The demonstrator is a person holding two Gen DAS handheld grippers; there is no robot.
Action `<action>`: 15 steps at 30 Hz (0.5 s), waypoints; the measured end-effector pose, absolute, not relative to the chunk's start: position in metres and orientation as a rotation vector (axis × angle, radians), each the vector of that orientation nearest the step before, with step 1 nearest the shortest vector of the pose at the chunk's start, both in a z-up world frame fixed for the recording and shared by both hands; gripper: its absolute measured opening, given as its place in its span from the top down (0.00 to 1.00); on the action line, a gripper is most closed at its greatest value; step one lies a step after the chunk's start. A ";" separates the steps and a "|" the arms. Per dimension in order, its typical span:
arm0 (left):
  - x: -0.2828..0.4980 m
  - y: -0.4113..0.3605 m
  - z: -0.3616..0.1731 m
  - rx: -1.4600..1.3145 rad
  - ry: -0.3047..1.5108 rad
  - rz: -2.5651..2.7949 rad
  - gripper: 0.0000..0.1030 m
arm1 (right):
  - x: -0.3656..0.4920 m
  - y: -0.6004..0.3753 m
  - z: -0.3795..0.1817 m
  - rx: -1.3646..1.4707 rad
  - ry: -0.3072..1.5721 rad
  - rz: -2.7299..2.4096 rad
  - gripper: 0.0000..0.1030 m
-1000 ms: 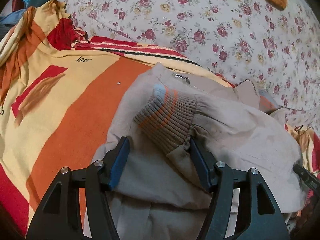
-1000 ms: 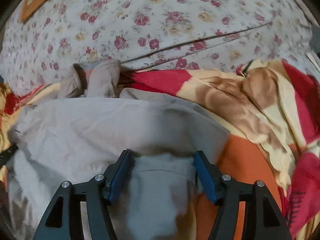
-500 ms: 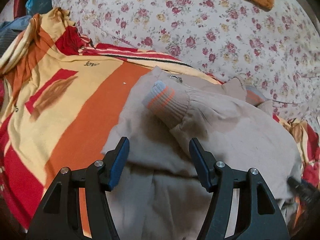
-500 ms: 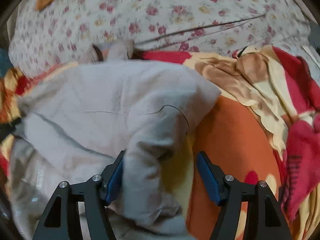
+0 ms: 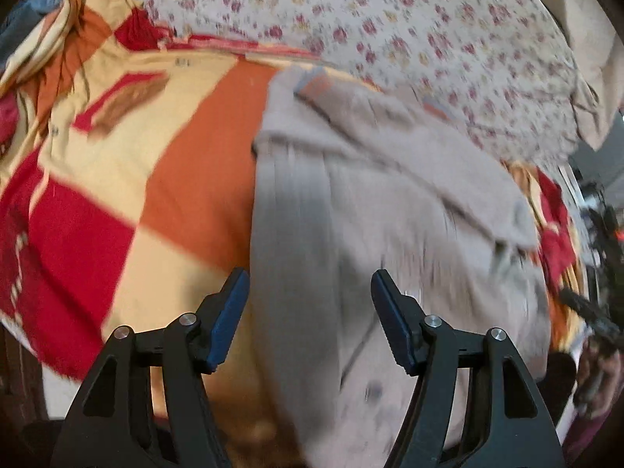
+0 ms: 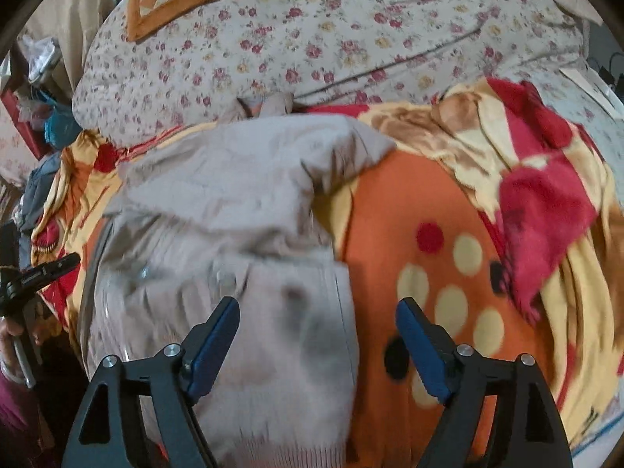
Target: Fold large clothes
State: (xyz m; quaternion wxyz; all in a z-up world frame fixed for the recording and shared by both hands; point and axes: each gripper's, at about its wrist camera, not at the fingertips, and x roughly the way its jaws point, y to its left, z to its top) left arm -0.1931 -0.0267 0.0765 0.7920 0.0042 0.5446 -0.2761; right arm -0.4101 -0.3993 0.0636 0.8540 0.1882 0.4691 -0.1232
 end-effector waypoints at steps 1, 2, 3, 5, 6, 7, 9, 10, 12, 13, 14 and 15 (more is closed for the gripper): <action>-0.201 -0.023 0.074 0.012 1.183 -0.604 0.36 | -0.414 -0.397 0.061 0.394 0.995 -0.254 0.22; -0.210 -0.019 0.070 0.016 1.198 -0.614 0.36 | -0.418 -0.393 0.059 0.391 1.006 -0.248 0.22; -0.224 -0.014 0.065 0.022 1.216 -0.623 0.36 | -0.423 -0.390 0.057 0.387 1.012 -0.243 0.22; -0.243 -0.008 0.057 0.039 1.239 -0.634 0.36 | -0.430 -0.382 0.054 0.378 1.022 -0.230 0.22; -0.250 -0.006 0.054 0.045 1.245 -0.635 0.36 | -0.433 -0.378 0.052 0.374 1.028 -0.222 0.22; -0.263 -0.002 0.049 0.062 1.257 -0.634 0.36 | -0.436 -0.375 0.050 0.371 1.033 -0.217 0.21; -0.282 0.003 0.040 0.072 1.276 -0.641 0.36 | -0.441 -0.371 0.046 0.353 1.047 -0.227 0.21; -0.288 0.005 0.037 0.075 1.285 -0.648 0.36 | -0.443 -0.370 0.044 0.346 1.052 -0.238 0.21; -0.302 0.006 0.028 0.087 1.314 -0.656 0.36 | -0.447 -0.373 0.040 0.353 1.058 -0.248 0.21; -0.306 0.006 0.024 0.095 1.319 -0.656 0.36 | -0.448 -0.375 0.038 0.365 1.060 -0.251 0.21; -0.308 0.005 0.023 0.108 1.316 -0.658 0.36 | -0.449 -0.378 0.036 0.378 1.064 -0.257 0.20; -0.312 0.002 0.021 0.124 1.303 -0.660 0.36 | -0.450 -0.380 0.033 0.389 1.069 -0.264 0.20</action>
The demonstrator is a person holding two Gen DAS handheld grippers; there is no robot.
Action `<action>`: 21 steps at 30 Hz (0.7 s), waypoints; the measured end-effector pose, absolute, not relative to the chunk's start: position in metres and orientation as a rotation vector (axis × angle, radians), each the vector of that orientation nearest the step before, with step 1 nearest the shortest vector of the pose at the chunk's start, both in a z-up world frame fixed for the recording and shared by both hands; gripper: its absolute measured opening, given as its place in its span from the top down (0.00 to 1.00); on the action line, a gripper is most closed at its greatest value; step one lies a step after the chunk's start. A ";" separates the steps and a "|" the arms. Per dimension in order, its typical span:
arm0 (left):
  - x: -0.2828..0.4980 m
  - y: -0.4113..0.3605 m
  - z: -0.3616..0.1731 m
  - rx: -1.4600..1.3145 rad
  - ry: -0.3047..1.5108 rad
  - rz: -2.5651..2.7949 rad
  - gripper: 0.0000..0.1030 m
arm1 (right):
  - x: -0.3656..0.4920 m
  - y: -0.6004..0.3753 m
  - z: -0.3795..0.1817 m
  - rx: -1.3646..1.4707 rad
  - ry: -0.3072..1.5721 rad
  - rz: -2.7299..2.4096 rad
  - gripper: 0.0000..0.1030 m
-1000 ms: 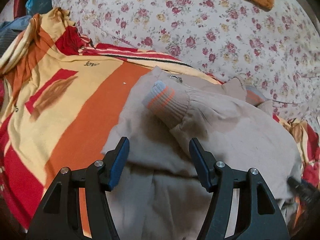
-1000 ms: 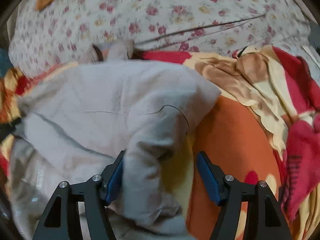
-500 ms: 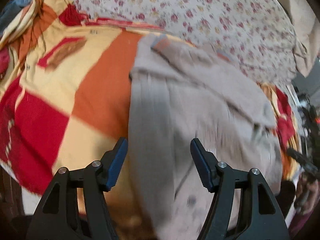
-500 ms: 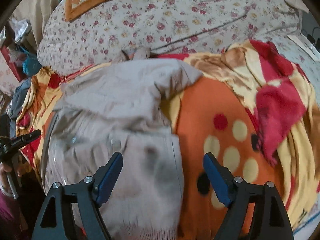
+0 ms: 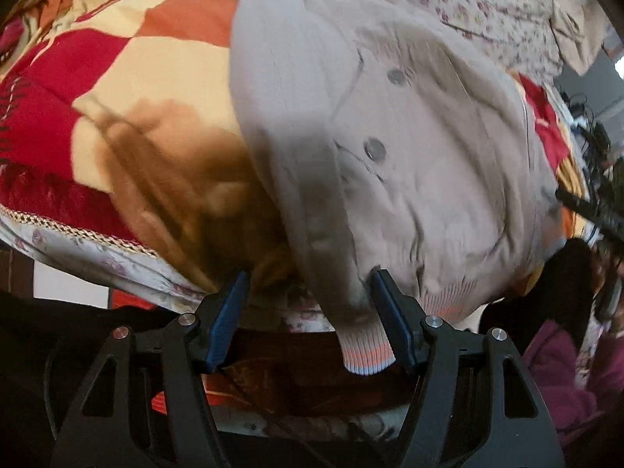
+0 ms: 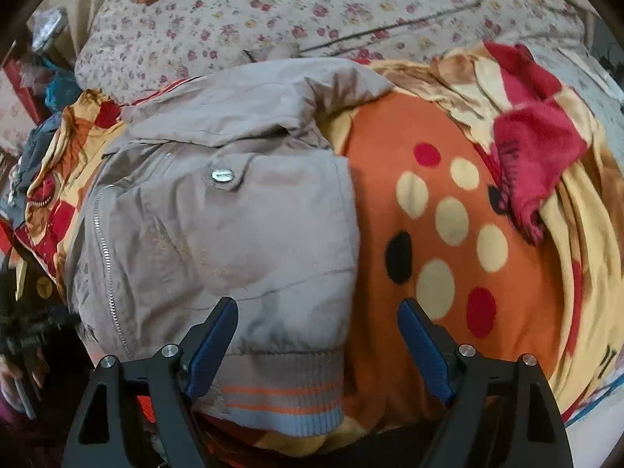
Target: Fold large clothes
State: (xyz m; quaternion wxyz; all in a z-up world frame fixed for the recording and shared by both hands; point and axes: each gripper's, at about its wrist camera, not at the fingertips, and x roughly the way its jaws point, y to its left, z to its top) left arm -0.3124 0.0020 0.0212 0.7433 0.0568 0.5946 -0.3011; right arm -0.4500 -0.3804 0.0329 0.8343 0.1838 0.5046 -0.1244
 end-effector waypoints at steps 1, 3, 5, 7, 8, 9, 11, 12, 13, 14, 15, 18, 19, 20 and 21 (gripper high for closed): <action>-0.315 -0.001 0.020 0.135 1.288 -0.657 0.36 | -0.451 -0.382 0.031 0.394 1.074 -0.268 0.20; -0.316 -0.006 0.015 0.117 1.295 -0.659 0.25 | -0.452 -0.385 0.025 0.405 1.085 -0.269 0.20; -0.318 -0.012 0.010 0.096 1.312 -0.657 0.25 | -0.452 -0.388 0.020 0.430 1.098 -0.260 0.20; -0.320 -0.017 0.007 0.094 1.315 -0.655 0.23 | -0.451 -0.386 0.016 0.454 1.113 -0.228 0.20; -0.321 -0.018 0.006 0.081 1.326 -0.660 0.22 | -0.449 -0.386 0.014 0.470 1.120 -0.201 0.20; -0.321 -0.019 0.004 0.062 1.340 -0.668 0.22 | -0.448 -0.385 0.013 0.480 1.122 -0.179 0.20; -0.321 -0.020 -0.005 0.001 1.407 -0.711 0.22 | -0.447 -0.381 0.013 0.478 1.112 -0.160 0.20; -0.319 -0.023 -0.014 -0.025 1.469 -0.734 0.22 | -0.445 -0.380 0.012 0.475 1.095 -0.156 0.20; -0.317 -0.024 -0.018 -0.035 1.487 -0.732 0.22 | -0.445 -0.380 0.011 0.477 1.078 -0.164 0.20; -0.316 -0.025 -0.021 -0.053 1.492 -0.724 0.22 | -0.443 -0.379 0.009 0.485 1.070 -0.178 0.24; -0.314 -0.024 -0.022 -0.080 1.493 -0.720 0.23 | -0.439 -0.377 0.005 0.484 1.082 -0.191 0.28; -0.311 -0.022 -0.018 -0.138 1.514 -0.776 0.56 | -0.434 -0.366 0.010 0.407 1.088 -0.182 0.57; -0.312 -0.021 -0.012 -0.122 1.502 -0.791 0.63 | -0.434 -0.363 0.012 0.388 1.090 -0.168 0.69; -0.314 -0.020 -0.006 -0.093 1.480 -0.796 0.78 | -0.437 -0.359 0.016 0.373 1.089 -0.156 0.77; -0.317 -0.018 0.003 -0.062 1.457 -0.806 0.85 | -0.441 -0.359 0.019 0.377 1.088 -0.142 0.78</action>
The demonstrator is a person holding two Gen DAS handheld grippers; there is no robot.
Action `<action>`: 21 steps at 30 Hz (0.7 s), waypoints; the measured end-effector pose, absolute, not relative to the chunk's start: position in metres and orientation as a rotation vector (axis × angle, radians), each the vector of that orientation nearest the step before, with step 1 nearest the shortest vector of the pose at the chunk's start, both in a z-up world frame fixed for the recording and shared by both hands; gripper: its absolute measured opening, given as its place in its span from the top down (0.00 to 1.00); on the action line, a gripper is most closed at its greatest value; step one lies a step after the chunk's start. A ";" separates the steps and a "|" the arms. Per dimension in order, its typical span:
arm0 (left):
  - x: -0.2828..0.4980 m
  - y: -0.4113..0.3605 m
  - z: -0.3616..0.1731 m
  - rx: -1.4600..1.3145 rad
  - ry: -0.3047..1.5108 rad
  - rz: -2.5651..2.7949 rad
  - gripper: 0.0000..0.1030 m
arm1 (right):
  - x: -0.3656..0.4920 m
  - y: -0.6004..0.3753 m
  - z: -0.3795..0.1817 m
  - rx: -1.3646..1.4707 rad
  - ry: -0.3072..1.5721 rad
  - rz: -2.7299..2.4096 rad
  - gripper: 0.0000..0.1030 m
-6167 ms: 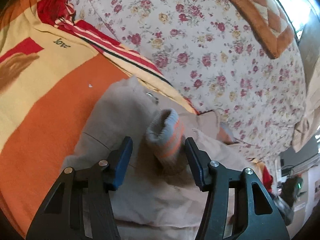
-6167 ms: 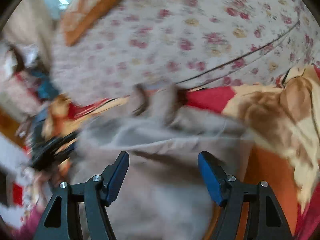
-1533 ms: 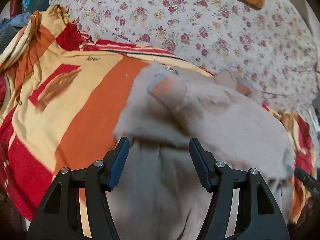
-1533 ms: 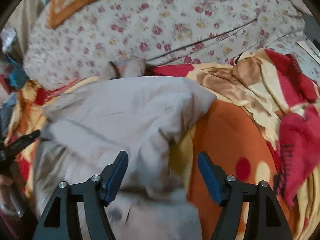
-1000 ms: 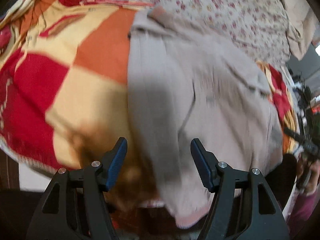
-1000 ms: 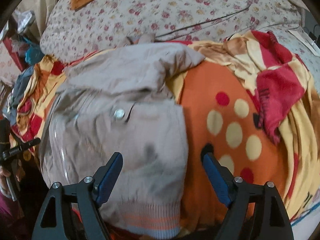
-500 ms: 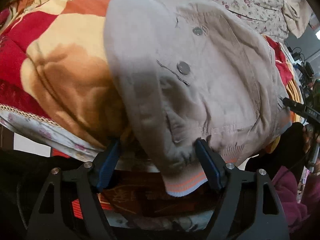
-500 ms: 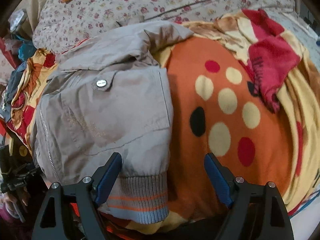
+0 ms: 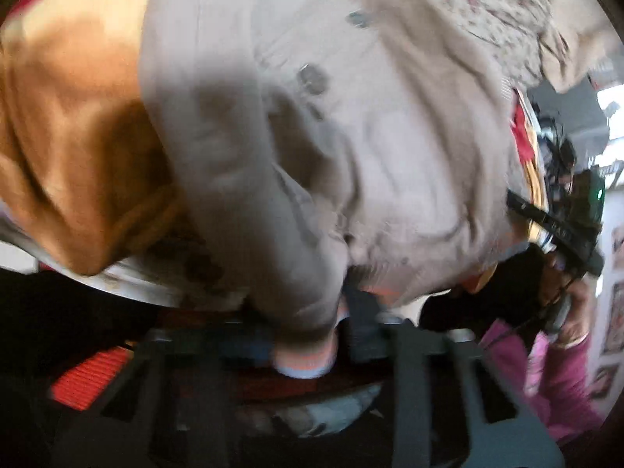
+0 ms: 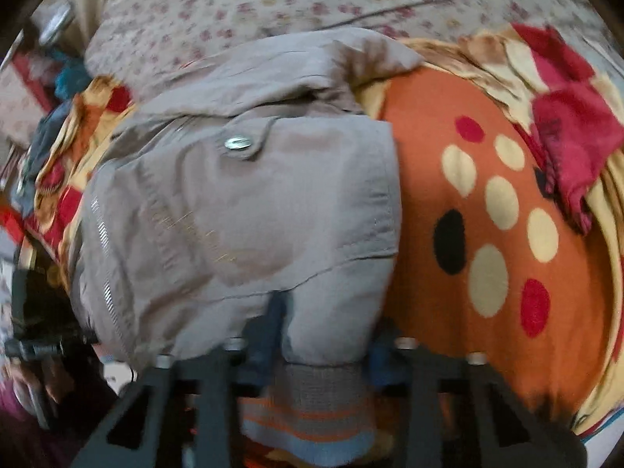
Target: Fold large clothes
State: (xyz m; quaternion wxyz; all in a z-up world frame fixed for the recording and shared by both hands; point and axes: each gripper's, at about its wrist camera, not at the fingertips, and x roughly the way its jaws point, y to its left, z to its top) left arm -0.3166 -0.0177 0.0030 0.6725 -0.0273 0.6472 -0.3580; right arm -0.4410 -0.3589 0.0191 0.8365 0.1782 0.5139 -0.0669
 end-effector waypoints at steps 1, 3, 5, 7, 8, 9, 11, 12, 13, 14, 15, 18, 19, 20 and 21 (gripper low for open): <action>-0.318 -0.014 0.011 -0.061 1.445 -0.819 0.86 | -0.445 -0.359 0.023 0.402 1.085 -0.116 0.81; -0.320 -0.004 0.035 -0.073 1.414 -0.852 0.89 | -0.459 -0.356 0.032 0.469 1.076 -0.045 0.84; -0.321 0.013 0.058 -0.084 1.380 -0.873 0.90 | -0.476 -0.343 0.044 0.475 1.070 0.016 0.86; -0.322 0.036 0.090 -0.074 1.312 -0.866 0.90 | -0.492 -0.325 0.048 0.489 1.090 0.086 0.86; -0.323 0.040 0.096 -0.066 1.294 -0.857 0.90 | -0.499 -0.316 0.046 0.506 1.106 0.121 0.86; -0.322 0.052 0.106 -0.062 1.266 -0.837 0.91 | -0.504 -0.306 0.040 0.527 1.127 0.157 0.86; -0.319 0.061 0.110 -0.066 1.259 -0.804 0.91 | -0.509 -0.286 0.026 0.549 1.172 0.220 0.86; -0.319 0.065 0.107 -0.068 1.264 -0.795 0.91 | -0.510 -0.278 0.019 0.553 1.182 0.243 0.86; -0.316 0.069 0.103 -0.073 1.278 -0.777 0.91 | -0.509 -0.274 0.016 0.561 1.182 0.251 0.86; -0.317 0.076 0.097 -0.077 1.284 -0.768 0.91 | -0.508 -0.273 0.015 0.582 1.174 0.262 0.86; -0.317 0.077 0.095 -0.088 1.292 -0.765 0.91 | -0.507 -0.275 0.017 0.594 1.162 0.268 0.86; -0.320 0.077 0.102 -0.100 1.272 -0.794 0.91 | -0.506 -0.281 0.029 0.620 1.117 0.278 0.86; -0.319 0.078 0.106 -0.096 1.256 -0.800 0.91 | -0.505 -0.283 0.035 0.629 1.102 0.281 0.86; -0.319 0.079 0.109 -0.088 1.242 -0.802 0.91 | -0.504 -0.286 0.041 0.636 1.082 0.278 0.86; -0.317 0.077 0.114 -0.077 1.224 -0.801 0.91 | -0.502 -0.289 0.046 0.638 1.064 0.272 0.86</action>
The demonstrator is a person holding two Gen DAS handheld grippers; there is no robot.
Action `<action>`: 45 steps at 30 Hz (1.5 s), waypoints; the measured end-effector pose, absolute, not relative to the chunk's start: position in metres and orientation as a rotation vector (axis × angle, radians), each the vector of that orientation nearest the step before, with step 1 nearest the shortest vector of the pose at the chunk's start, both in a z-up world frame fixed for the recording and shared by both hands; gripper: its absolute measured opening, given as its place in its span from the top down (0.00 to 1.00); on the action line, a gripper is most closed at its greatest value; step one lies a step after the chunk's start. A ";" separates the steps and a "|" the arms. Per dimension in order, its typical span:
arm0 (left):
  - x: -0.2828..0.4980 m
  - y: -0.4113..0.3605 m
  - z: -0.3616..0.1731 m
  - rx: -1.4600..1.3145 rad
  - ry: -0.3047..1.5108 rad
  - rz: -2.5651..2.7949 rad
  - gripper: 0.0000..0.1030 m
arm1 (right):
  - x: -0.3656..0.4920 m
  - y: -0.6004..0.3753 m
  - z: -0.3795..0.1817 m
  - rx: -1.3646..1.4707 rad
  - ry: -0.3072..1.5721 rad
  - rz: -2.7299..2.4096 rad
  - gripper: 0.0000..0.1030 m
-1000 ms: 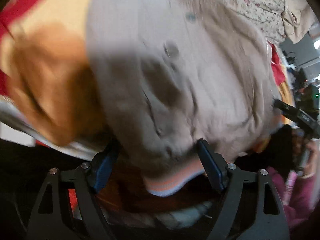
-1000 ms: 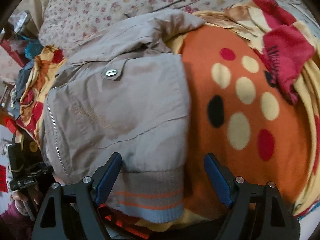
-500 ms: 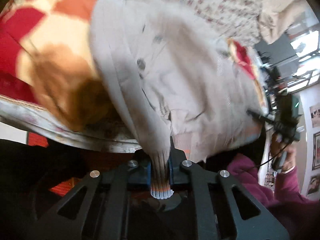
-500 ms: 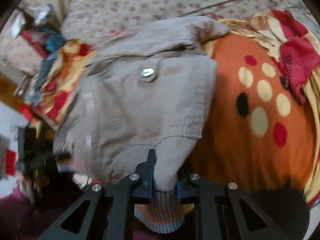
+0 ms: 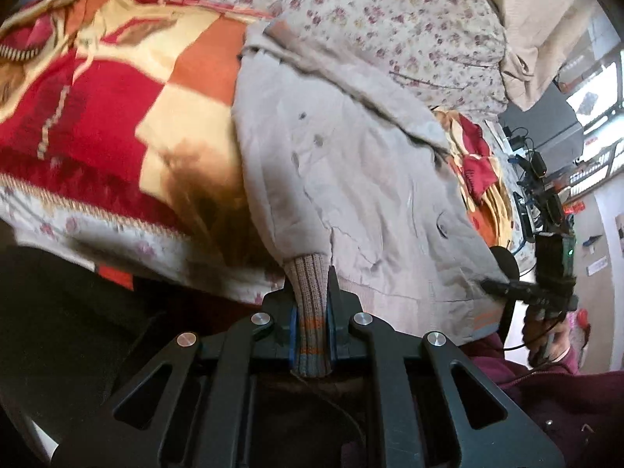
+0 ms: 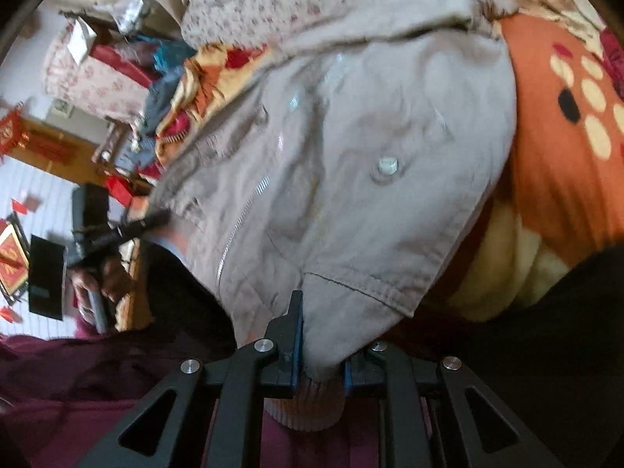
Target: Fold large clothes
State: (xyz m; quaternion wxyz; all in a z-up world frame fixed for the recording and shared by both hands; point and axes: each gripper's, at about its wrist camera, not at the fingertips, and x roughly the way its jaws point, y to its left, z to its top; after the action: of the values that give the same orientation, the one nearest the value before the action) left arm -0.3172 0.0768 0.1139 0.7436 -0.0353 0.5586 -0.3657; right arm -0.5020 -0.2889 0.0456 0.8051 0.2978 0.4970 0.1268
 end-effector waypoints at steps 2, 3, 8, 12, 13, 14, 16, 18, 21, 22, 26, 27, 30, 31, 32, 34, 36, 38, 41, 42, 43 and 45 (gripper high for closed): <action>-0.316 0.074 0.117 -0.065 1.203 -0.794 0.91 | -0.498 -0.293 0.055 0.637 1.028 0.263 0.86; -0.315 0.073 0.119 -0.055 1.192 -0.789 0.91 | -0.497 -0.296 0.059 0.641 1.012 0.263 0.86; -0.314 0.055 0.124 0.042 1.130 -0.731 0.91 | -0.505 -0.303 0.066 0.632 0.968 0.256 0.86; -0.315 0.048 0.125 0.067 1.100 -0.723 0.91 | -0.508 -0.307 0.070 0.639 0.968 0.253 0.86; -0.315 0.046 0.125 0.076 1.091 -0.722 0.91 | -0.507 -0.306 0.070 0.636 0.972 0.250 0.86; -0.316 0.046 0.125 0.079 1.088 -0.721 0.91 | -0.508 -0.305 0.069 0.631 0.977 0.245 0.86; -0.316 0.045 0.124 0.084 1.085 -0.718 0.91 | -0.509 -0.302 0.069 0.635 0.978 0.237 0.86; -0.316 0.045 0.125 0.078 1.083 -0.716 0.91 | -0.511 -0.303 0.070 0.644 0.972 0.231 0.86; -0.316 0.045 0.126 0.077 1.078 -0.715 0.91 | -0.510 -0.303 0.074 0.645 0.959 0.225 0.86; -0.315 0.045 0.126 0.077 1.075 -0.714 0.91 | -0.509 -0.303 0.076 0.645 0.955 0.224 0.86; -0.312 0.043 0.130 0.077 1.064 -0.711 0.91 | -0.504 -0.308 0.079 0.656 0.932 0.223 0.86; -0.310 0.042 0.131 0.077 1.060 -0.709 0.91 | -0.503 -0.311 0.079 0.670 0.924 0.222 0.86; -0.300 0.035 0.138 0.087 1.033 -0.708 0.91 | -0.496 -0.319 0.080 0.673 0.908 0.209 0.86; -0.294 0.031 0.143 0.092 1.017 -0.708 0.91 | -0.493 -0.322 0.082 0.669 0.901 0.204 0.86; -0.289 0.027 0.147 0.095 1.003 -0.709 0.91 | -0.489 -0.325 0.085 0.664 0.891 0.199 0.86; -0.276 0.015 0.157 0.104 0.967 -0.713 0.90 | -0.479 -0.333 0.093 0.650 0.862 0.181 0.86; -0.261 0.002 0.164 0.110 0.940 -0.715 0.90 | -0.468 -0.344 0.102 0.646 0.823 0.156 0.86; -0.242 -0.018 0.171 0.107 0.914 -0.712 0.90 | -0.456 -0.355 0.109 0.653 0.795 0.143 0.86; -0.211 -0.044 0.177 0.085 0.896 -0.712 0.90 | -0.433 -0.375 0.118 0.656 0.763 0.111 0.86; -0.201 -0.052 0.180 0.078 0.885 -0.710 0.90 | -0.424 -0.383 0.121 0.660 0.753 0.098 0.86; -0.193 -0.060 0.181 0.072 0.876 -0.707 0.90 | -0.415 -0.392 0.122 0.666 0.746 0.082 0.86; -0.174 -0.075 0.184 0.054 0.866 -0.695 0.90 | -0.397 -0.407 0.125 0.673 0.735 0.048 0.86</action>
State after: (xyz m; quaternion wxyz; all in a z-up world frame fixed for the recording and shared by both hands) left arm -0.1740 -0.0747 0.1835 0.8494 0.0255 0.4112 -0.3299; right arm -0.3969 -0.4072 0.1252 0.8782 0.3227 0.3523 0.0230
